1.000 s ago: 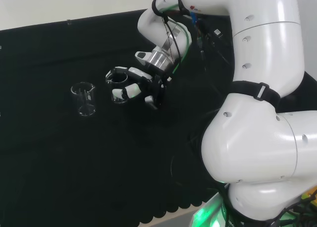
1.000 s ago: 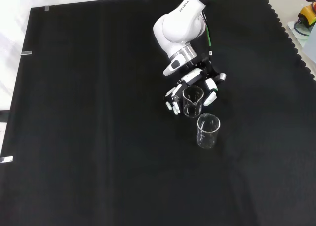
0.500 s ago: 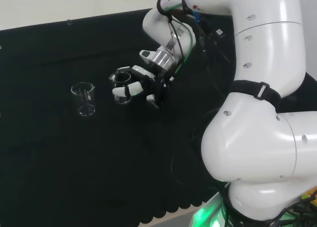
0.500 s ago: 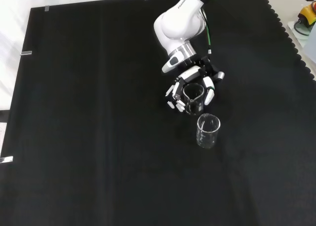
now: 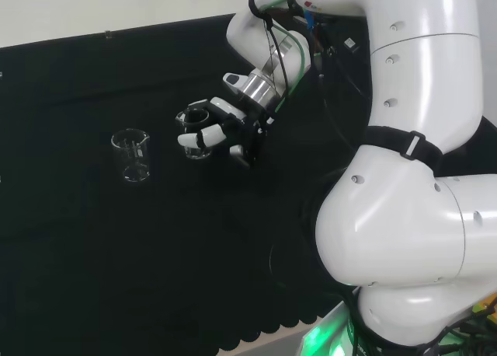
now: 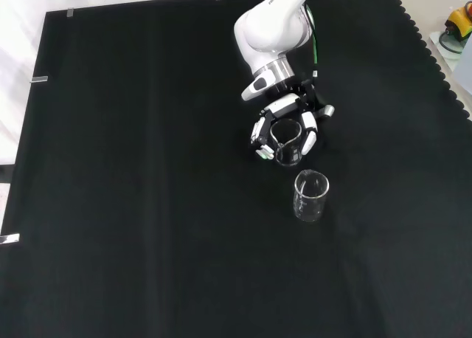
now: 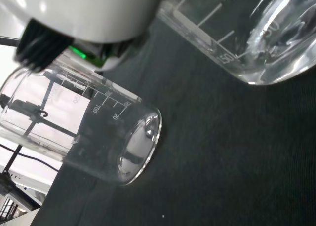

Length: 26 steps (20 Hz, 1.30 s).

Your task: Pick up the beaker on the right.

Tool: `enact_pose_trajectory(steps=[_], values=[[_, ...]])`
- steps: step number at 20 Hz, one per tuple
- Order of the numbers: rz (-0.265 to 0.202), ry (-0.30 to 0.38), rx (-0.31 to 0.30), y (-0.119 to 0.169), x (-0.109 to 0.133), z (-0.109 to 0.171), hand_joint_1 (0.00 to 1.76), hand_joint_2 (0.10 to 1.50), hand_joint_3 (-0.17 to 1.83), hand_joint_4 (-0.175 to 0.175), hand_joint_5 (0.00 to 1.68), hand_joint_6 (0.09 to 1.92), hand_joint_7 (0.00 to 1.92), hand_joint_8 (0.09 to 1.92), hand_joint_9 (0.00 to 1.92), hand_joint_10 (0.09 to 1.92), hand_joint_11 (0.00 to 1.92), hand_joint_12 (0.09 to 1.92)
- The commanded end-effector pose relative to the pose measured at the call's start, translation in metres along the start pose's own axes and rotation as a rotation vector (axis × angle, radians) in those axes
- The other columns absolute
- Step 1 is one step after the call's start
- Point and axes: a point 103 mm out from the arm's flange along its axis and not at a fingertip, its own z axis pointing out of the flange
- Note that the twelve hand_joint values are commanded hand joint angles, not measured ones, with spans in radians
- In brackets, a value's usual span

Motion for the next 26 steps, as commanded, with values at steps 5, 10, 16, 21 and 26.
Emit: enact_pose_trajectory(steps=[5,10,16,21,26], values=[[-0.030,-0.042,0.006,0.000,0.012,-0.008,1.42,0.57,0.89,-0.175,1.10,1.11,1.31,0.92,1.13,0.84,0.85,0.95],[-0.062,-0.045,0.028,-0.002,0.018,-0.007,1.43,0.55,0.89,-0.175,1.12,1.06,1.34,0.87,1.15,0.81,0.88,0.92],[-0.110,-0.075,0.071,-0.003,0.031,-0.006,1.43,0.55,0.89,-0.175,1.13,1.04,1.35,0.85,1.15,0.81,0.89,0.92],[-0.126,-0.170,0.090,-0.005,0.038,-0.008,1.43,0.54,0.89,-0.175,1.14,1.03,1.36,0.83,1.17,0.79,0.90,0.91],[-0.106,-0.208,0.085,-0.006,0.036,-0.010,1.44,0.52,0.88,-0.175,1.19,0.92,1.40,0.71,1.25,0.67,0.96,0.87]])
